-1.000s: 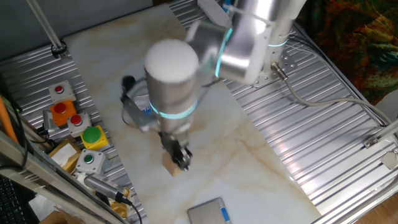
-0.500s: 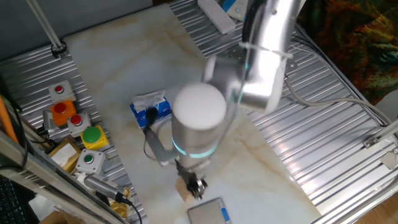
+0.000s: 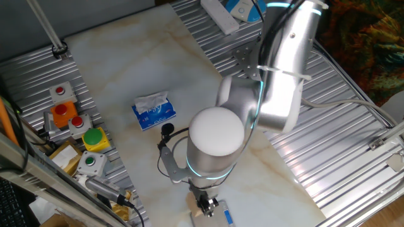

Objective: Place the block on the scale

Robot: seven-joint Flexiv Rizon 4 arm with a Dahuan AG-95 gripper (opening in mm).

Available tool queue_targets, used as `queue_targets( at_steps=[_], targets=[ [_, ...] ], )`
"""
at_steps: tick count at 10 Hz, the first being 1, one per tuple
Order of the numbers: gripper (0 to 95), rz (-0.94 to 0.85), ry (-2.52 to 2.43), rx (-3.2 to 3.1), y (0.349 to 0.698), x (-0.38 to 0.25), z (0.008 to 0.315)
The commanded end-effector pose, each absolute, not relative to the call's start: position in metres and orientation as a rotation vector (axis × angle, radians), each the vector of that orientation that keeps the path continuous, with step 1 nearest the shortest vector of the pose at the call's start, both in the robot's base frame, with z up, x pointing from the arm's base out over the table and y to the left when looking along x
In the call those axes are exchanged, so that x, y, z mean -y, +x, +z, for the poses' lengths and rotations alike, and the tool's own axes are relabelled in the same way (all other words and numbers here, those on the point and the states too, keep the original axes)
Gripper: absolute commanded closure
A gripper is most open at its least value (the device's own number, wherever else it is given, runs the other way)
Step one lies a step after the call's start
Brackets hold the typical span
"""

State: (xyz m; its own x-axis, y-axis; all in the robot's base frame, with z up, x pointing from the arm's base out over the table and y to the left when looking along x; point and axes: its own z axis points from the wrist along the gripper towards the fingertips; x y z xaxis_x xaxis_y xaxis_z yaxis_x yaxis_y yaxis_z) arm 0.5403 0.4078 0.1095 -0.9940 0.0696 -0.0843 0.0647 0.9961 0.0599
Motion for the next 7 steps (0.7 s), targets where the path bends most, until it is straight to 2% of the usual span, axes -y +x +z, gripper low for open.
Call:
queue_targets(
  at_steps=[1, 7],
  targets=[
    [95.0, 0.084, 0.138, -3.056, 0.543, -0.416, 0.102],
    [95.0, 0.079, 0.119, -3.051, 0.544, -0.425, 0.089]
  ],
)
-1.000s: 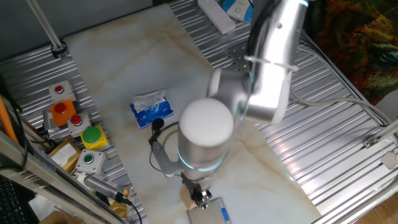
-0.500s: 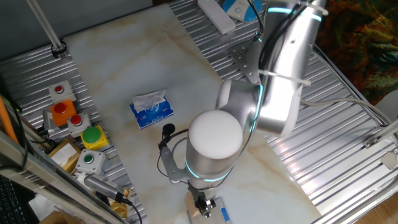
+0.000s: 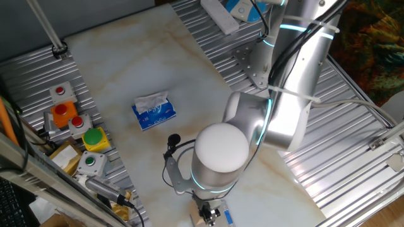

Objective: Place the block on the scale

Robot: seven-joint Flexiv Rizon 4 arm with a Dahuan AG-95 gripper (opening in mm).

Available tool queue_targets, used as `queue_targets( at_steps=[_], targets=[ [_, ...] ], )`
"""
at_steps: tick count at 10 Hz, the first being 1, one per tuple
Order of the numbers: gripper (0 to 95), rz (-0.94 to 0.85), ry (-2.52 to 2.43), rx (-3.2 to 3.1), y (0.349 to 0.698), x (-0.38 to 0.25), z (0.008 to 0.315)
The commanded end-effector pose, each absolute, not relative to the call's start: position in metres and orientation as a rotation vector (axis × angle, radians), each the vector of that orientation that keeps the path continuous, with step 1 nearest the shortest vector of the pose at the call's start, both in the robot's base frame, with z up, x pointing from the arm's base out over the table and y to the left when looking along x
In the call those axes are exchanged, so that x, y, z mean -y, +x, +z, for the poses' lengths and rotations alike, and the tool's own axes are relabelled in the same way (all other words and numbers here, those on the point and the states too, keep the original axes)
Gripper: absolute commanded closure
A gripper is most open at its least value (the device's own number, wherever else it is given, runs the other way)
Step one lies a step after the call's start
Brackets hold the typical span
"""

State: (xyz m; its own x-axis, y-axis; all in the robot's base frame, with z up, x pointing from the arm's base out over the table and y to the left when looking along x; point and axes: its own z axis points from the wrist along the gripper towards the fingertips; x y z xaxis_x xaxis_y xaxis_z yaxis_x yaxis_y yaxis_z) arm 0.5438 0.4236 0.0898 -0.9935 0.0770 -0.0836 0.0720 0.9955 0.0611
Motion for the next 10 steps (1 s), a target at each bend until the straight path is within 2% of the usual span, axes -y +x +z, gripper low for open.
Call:
queue_targets(
  at_steps=[1, 10],
  targets=[
    [95.0, 0.085, 0.122, -3.051, 0.5445, -0.4258, 0.0877],
    [95.0, 0.095, 0.031, -3.042, 0.5454, -0.4277, 0.086]
  ],
)
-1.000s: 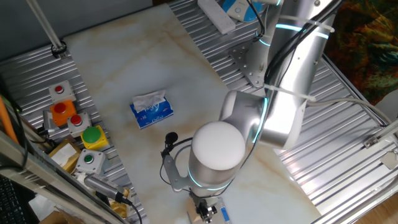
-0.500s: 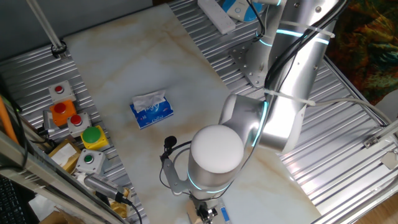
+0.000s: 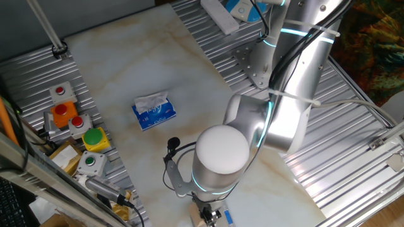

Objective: Place the block on the scale

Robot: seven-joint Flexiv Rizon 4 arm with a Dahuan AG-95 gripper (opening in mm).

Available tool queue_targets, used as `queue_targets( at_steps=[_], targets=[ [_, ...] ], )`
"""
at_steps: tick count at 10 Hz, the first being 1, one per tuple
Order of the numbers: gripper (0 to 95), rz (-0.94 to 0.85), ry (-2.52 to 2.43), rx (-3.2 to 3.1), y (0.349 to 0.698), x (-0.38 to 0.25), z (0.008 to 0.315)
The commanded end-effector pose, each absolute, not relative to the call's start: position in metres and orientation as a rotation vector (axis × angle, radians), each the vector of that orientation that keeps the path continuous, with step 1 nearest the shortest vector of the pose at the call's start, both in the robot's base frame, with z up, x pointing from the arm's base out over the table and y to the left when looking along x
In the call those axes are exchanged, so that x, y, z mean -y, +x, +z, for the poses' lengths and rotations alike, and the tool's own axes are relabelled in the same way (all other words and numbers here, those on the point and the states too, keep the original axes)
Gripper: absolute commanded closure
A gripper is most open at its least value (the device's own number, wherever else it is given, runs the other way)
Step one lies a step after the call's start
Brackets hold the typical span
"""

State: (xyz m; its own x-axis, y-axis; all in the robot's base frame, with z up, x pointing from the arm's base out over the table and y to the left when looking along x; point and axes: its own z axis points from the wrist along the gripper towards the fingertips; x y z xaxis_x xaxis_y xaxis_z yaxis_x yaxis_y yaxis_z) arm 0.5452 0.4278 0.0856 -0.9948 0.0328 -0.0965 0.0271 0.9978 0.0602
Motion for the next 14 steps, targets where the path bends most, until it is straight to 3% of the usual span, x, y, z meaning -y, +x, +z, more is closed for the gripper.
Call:
queue_targets(
  at_steps=[1, 14],
  targets=[
    [95.0, 0.098, 0.034, -3.044, 0.5457, -0.4275, 0.0874],
    [95.0, 0.129, -0.186, -3.061, 0.5461, -0.4274, 0.0886]
  ],
)
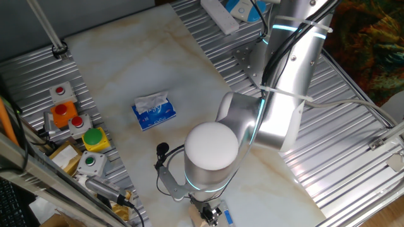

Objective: Place the block on the scale

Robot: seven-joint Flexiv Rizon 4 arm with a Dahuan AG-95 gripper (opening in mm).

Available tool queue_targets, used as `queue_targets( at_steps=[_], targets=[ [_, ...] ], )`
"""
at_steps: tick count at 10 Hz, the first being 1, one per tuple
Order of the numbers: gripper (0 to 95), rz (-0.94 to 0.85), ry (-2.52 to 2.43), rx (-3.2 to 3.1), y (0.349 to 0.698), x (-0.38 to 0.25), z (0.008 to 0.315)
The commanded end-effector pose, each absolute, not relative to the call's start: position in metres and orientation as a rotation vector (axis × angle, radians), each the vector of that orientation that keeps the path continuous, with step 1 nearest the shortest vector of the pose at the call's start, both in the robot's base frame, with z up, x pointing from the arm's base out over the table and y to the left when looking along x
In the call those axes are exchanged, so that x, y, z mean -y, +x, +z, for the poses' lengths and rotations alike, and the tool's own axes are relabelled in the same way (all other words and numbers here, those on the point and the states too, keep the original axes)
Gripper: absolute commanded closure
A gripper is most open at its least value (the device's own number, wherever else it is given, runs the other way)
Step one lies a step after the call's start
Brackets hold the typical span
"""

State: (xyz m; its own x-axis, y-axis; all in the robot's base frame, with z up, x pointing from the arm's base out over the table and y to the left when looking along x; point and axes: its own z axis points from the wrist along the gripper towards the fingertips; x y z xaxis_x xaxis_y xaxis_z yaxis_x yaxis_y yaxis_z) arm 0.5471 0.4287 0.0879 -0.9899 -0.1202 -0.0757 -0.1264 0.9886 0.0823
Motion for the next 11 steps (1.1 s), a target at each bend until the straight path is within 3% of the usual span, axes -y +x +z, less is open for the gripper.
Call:
queue_targets(
  at_steps=[1, 11],
  targets=[
    [95.0, 0.139, -0.178, -3.062, 0.546, -0.427, 0.09],
    [95.0, 0.096, 0.081, -3.082, 0.517, -0.465, 0.07]
  ],
)
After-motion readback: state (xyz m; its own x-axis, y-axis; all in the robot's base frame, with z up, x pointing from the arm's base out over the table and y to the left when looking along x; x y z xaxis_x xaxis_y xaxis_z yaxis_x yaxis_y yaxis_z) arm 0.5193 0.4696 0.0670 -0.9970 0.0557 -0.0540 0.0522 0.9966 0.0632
